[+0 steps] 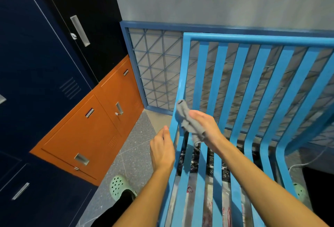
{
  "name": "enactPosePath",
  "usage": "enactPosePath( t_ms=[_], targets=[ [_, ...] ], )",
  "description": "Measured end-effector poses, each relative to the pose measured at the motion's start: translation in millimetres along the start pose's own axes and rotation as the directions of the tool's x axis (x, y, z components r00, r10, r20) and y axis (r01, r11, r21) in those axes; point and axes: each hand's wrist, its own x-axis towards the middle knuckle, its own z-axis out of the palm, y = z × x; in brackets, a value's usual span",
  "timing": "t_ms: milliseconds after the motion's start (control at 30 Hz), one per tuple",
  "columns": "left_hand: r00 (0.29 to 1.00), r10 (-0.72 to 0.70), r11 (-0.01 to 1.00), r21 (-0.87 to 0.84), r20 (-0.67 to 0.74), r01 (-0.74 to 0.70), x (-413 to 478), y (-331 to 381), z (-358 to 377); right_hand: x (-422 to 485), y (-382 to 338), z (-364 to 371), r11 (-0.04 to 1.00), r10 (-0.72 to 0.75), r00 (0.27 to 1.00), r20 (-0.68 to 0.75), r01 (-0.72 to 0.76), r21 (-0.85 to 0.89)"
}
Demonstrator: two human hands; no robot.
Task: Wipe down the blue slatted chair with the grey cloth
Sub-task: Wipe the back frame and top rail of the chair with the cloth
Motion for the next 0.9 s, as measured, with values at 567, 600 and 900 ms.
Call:
enactPosePath(
  t_ms=[567, 600, 900],
  targets=[
    [0.996, 0.032, 0.994, 0.1, 0.082, -0.04, 2.9, -2.5, 0.4, 65.2, -38.9, -0.6, 0.055, -0.571, 0.78, 0.256, 0.347, -0.936],
    [0.996, 0.037, 0.994, 0.103, 0.078, -0.045, 2.7, -2.0, -0.2, 64.2, -41.0, 1.0, 0.042, -0.575, 0.771, 0.274, 0.362, -0.931],
    [0.962, 0.095, 0.903, 0.385, 0.257, -0.192, 12.2, -3.4, 5.0, 23.5, 22.6, -2.3, -0.022, -0.408, 0.737, 0.539, 0.583, -0.813]
  ],
)
